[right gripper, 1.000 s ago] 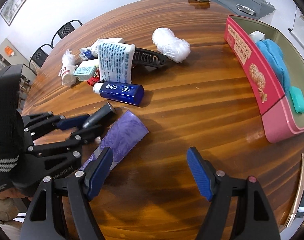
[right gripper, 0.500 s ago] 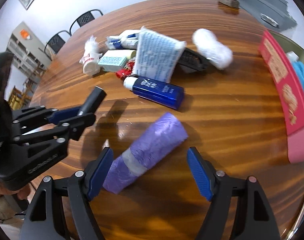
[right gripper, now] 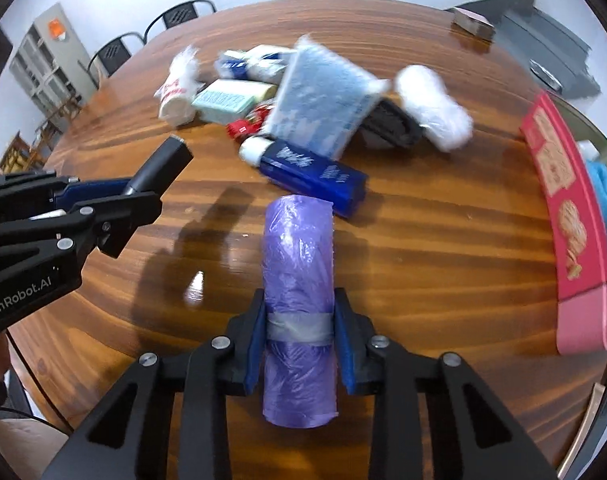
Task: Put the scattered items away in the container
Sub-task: 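Carry the purple roll into the tin and open the right gripper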
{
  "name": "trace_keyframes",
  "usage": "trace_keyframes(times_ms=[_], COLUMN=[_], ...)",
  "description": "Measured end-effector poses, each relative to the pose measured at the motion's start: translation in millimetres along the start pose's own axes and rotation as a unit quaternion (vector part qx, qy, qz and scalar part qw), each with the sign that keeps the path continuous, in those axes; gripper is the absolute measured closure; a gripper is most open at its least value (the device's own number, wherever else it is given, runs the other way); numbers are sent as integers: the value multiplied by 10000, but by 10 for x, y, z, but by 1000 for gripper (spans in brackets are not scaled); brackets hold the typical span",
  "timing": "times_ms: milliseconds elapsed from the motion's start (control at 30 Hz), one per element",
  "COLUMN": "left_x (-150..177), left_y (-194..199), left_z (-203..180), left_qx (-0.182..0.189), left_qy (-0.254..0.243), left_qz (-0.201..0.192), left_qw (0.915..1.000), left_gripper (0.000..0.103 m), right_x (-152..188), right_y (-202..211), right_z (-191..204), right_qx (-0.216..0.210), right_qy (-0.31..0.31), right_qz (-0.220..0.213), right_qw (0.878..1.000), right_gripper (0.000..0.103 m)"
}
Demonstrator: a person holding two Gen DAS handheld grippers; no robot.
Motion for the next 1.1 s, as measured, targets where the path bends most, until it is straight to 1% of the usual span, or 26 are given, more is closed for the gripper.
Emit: trace_keyframes(times_ms=[100, 233, 367, 533, 700, 867, 1000, 1100], left_x=[-76, -157, -255, -357, -468, -578, -684, -773], left_y=[65, 156, 238, 347, 419, 470, 470, 436], left_z=[-85, -244, -441, -700, -938, -1250, -1472, -1635], left_qx=[142, 175, 260, 340, 396, 462, 523, 620], left_qy=[65, -16, -80, -106, -113, -205, -249, -247], left_qz=[-42, -152, -251, -411, -509, -621, -668, -659], left_qw=[9999, 9997, 9993, 9985, 9979, 9968, 9961, 9956], left_gripper=[82, 82, 82, 82, 82, 82, 82, 82], right_x=[-45, -137, -200, -198, -85, 5, 0, -16], right_y=[200, 495, 815, 1143, 1435, 1569, 1547, 1507], right_z=[-165, -380, -702, -1172, -1738, -2253, -2543, -2692], right_qx=[-49, -31, 62, 282, 587, 797, 860, 868], right_qy=[-229, -480, -797, -1224, -1577, -1903, -1978, -1921], right_qz=[-265, -638, -1038, -1394, -1620, -1717, -1709, -1674], right_qw=[9994, 9968, 9914, 9822, 9723, 9633, 9614, 9631], right_gripper=[69, 69, 69, 69, 69, 69, 69, 69])
Point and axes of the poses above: each gripper's, at about its wrist camera, not at the fingertips, and y roughly against the way its jaws point, z to its left, x to its underside, the point moved 7 cm from there along -y, roughly the way its jaws point, and after that the axes turned 5 degrees about z, right-handed, at the moved point
